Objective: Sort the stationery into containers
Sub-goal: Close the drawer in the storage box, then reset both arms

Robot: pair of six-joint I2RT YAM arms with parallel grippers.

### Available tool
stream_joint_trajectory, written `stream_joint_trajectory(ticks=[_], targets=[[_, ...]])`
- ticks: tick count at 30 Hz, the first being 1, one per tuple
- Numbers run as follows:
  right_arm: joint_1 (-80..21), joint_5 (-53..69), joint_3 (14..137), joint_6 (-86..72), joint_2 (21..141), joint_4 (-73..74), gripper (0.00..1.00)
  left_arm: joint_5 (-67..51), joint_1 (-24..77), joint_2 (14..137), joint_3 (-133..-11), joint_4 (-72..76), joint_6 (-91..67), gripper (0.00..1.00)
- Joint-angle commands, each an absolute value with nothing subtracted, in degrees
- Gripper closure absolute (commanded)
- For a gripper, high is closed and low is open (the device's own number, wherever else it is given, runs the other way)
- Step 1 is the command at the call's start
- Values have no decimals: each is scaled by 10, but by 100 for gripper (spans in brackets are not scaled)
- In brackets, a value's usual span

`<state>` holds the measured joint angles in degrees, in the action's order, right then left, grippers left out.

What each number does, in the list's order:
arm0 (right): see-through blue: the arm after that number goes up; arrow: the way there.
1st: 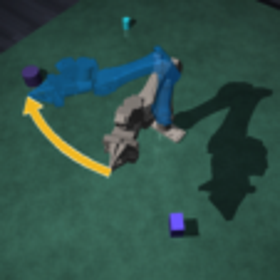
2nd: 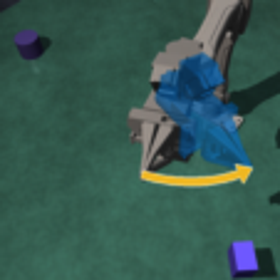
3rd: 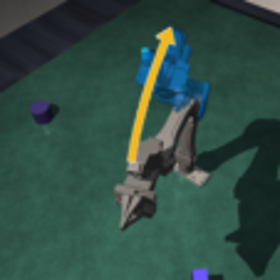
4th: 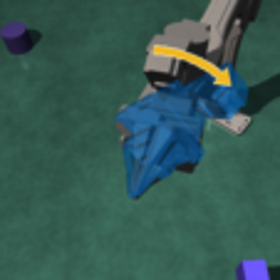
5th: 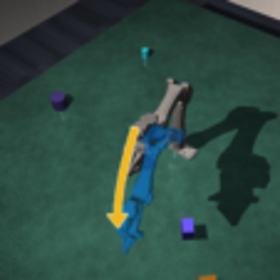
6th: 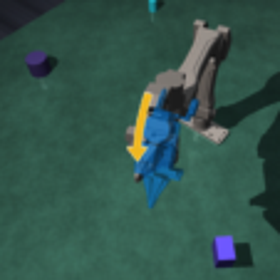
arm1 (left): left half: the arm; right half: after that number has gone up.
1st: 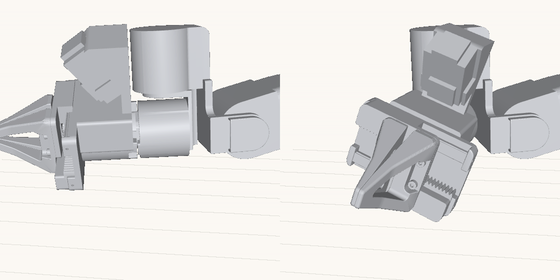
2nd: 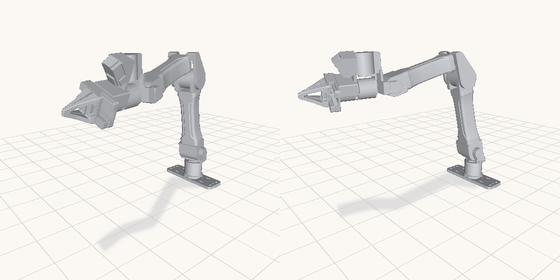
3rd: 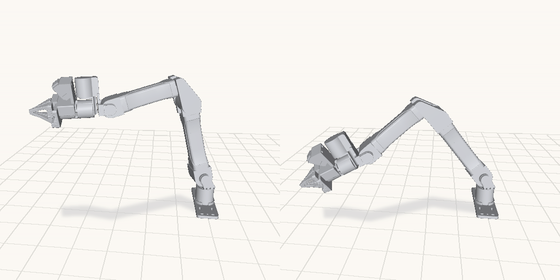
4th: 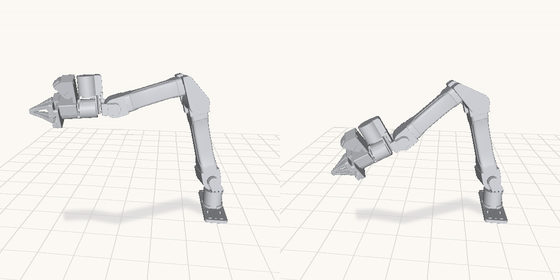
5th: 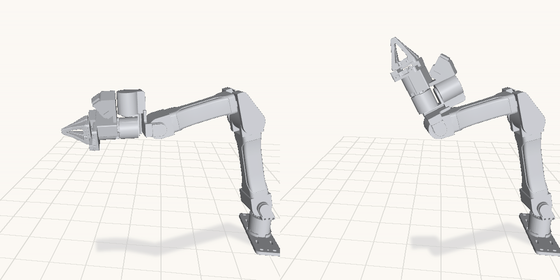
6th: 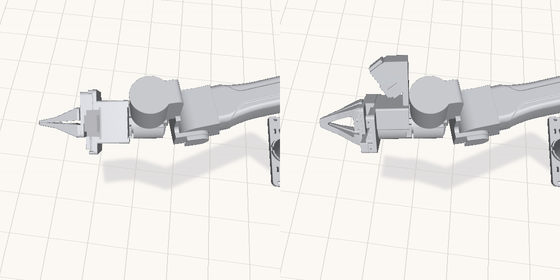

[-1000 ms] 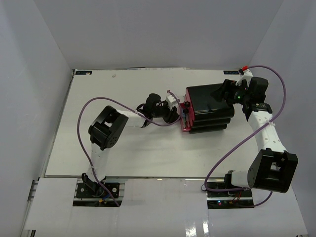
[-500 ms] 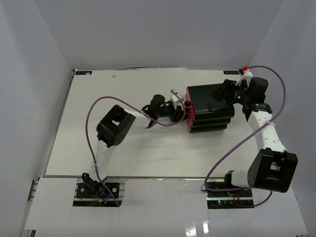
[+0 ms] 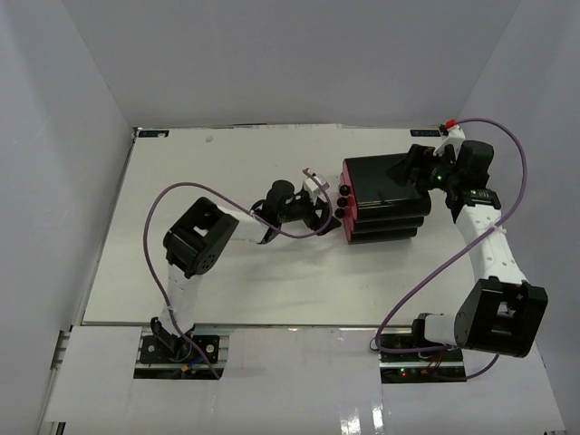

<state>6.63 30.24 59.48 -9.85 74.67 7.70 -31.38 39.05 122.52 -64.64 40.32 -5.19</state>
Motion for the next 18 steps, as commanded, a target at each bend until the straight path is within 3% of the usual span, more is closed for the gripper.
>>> stream_joint_trajectory(ticks=[1, 4, 7, 12, 18], targets=[[67, 286, 644, -81, 705, 80, 4, -280, 381, 1114, -629, 398, -47, 7], [67, 254, 656, -74, 665, 76, 3, -255, 372, 1057, -606, 365, -48, 2], [66, 217, 658, -74, 618, 73, 9, -223, 360, 989, -570, 339, -50, 2], [58, 155, 660, -87, 554, 83, 10, -160, 319, 876, -534, 230, -109, 2], [28, 49, 615, -108, 470, 30, 10, 24, 272, 696, -537, 30, -146, 2]])
